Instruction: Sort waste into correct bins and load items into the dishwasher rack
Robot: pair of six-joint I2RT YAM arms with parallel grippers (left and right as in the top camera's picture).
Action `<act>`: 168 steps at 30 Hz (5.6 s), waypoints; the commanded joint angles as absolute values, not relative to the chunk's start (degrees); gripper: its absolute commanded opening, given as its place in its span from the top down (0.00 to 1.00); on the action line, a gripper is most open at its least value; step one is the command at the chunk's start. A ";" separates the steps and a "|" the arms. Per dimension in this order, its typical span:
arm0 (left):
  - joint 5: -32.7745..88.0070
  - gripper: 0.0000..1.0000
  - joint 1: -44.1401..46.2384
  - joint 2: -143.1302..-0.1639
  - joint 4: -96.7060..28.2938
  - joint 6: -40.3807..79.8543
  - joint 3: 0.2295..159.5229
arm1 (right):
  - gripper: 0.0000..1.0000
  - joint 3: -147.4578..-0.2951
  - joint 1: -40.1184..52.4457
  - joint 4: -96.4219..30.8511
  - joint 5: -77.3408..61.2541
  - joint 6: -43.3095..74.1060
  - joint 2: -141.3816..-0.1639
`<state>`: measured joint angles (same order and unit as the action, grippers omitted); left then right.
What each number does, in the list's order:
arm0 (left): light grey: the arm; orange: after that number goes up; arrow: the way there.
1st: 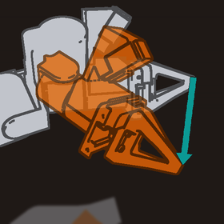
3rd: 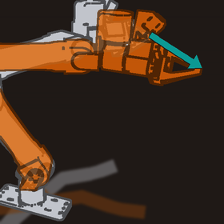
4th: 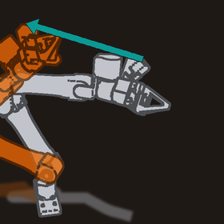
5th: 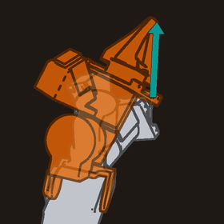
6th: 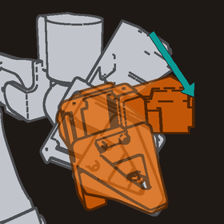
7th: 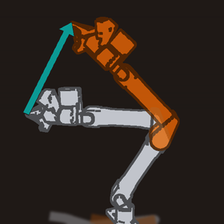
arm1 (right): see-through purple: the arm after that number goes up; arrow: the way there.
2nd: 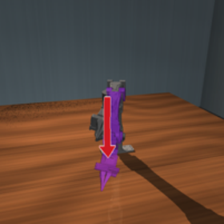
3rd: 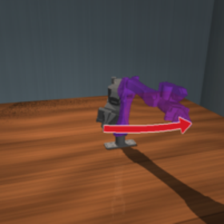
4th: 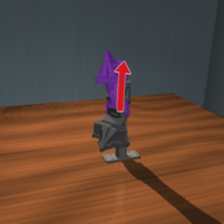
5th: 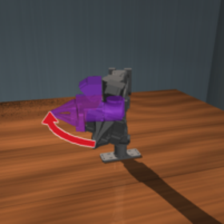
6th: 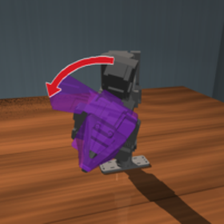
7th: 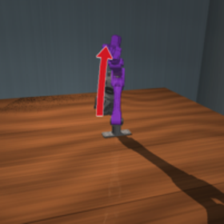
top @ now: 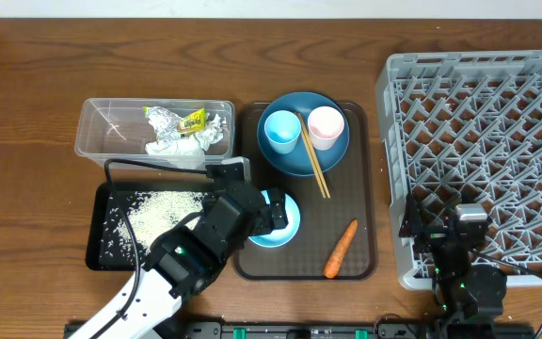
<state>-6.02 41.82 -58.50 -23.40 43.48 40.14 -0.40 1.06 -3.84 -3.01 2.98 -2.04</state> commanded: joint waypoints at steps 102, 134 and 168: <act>-10.76 0.01 10.00 -4.03 -40.86 43.16 30.68 | 0.01 -0.32 0.99 -4.08 -3.05 2.72 -2.15; -3.42 0.01 5.72 -0.10 8.08 43.09 4.86 | 0.01 -0.32 0.99 -4.08 -3.03 2.72 -2.15; -1.93 0.01 5.63 -0.23 -4.05 9.43 0.23 | 0.01 -0.32 0.99 -4.08 -3.05 2.72 -2.15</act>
<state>-1.48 6.02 -0.58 -1.37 11.29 1.08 -0.38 1.06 -3.84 -3.03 2.98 -2.13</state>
